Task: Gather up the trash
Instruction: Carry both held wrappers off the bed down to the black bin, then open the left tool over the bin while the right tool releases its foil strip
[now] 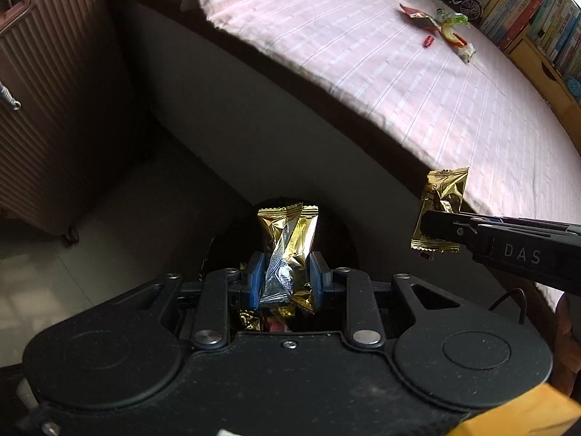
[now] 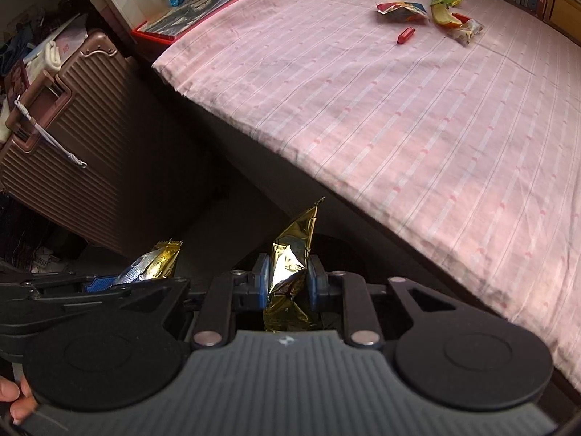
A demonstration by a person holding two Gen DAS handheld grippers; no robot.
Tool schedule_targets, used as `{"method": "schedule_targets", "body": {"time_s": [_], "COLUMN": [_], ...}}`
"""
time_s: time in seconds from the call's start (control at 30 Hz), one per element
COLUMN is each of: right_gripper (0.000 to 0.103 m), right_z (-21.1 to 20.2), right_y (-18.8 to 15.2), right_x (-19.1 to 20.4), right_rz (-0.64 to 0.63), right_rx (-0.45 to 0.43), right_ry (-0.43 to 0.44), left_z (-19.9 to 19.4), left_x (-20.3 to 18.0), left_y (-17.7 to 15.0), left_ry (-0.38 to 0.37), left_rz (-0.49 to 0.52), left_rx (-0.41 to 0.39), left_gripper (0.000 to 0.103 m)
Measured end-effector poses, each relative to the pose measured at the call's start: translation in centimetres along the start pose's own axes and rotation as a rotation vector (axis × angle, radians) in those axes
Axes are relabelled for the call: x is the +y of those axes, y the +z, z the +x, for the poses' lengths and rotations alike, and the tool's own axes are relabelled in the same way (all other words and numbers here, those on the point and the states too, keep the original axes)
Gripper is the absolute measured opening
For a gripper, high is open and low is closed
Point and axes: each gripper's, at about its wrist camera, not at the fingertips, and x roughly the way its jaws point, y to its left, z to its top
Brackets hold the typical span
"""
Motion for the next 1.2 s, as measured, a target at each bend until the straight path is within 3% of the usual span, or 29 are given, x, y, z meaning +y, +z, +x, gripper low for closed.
{"method": "schedule_targets", "body": {"time_s": [0.43, 0.67, 1.07, 1.2], "right_gripper": [0.026, 0.026, 0.027, 0.031], "right_z": [3.8, 5.0, 6.7, 6.8], "right_y": [-3.6, -4.0, -3.3, -3.4], "right_x": [2.5, 2.8, 2.8, 2.6], "right_rz": [-0.023, -0.028, -0.019, -0.011], "right_rx": [0.113, 0.139, 0.172, 0.167], "right_ry": [-0.013, -0.021, -0.032, -0.035], "left_z": [4.1, 6.0, 6.7, 6.5], "left_x": [2.5, 2.5, 2.6, 2.6], "left_y": [-4.5, -5.0, -4.6, -4.3], "left_ry": [0.002, 0.014, 0.018, 0.016], "left_rz": [-0.033, -0.049, -0.063, -0.066], "left_rx": [0.114, 0.165, 0.181, 0.178], "left_gripper": [0.025, 0.025, 0.026, 0.035]}}
